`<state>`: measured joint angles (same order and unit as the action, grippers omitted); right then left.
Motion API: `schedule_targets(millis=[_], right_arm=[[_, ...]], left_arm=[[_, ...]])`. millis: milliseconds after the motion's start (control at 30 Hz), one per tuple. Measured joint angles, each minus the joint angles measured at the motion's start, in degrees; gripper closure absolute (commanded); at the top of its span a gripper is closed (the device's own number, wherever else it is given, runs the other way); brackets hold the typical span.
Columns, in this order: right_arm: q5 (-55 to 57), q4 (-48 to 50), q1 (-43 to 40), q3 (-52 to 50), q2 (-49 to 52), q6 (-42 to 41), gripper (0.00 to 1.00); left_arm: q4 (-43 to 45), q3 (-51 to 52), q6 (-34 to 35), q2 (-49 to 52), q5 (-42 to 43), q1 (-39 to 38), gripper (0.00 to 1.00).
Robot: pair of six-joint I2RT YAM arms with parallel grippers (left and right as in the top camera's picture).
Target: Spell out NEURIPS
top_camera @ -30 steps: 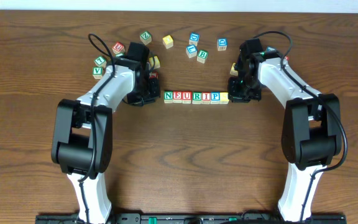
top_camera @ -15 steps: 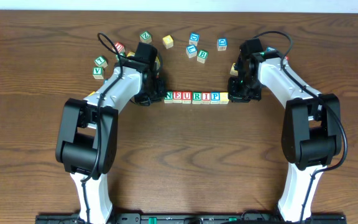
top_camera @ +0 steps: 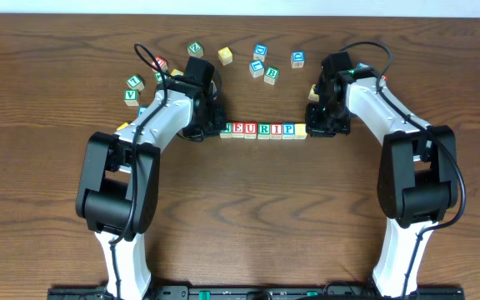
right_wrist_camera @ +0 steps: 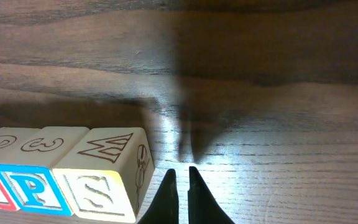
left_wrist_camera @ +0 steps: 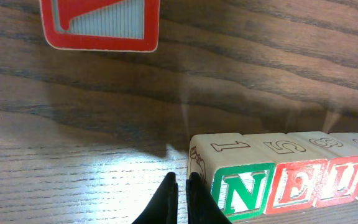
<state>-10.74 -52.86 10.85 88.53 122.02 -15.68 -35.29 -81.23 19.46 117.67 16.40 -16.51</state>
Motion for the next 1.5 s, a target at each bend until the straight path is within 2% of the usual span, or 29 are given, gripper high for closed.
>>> schedule_targets(millis=[1100, 1500], right_arm=[[1.22, 2.95, 2.67, 0.00, 0.00, 0.00, 0.97], [1.44, 3.32, 2.67, 0.00, 0.00, 0.02, 0.97]], left_arm=[[0.61, 0.00, -0.07, 0.00, -0.68, -0.66, 0.92], [0.68, 0.00, -2.75, 0.00, -0.66, -0.66, 0.93]])
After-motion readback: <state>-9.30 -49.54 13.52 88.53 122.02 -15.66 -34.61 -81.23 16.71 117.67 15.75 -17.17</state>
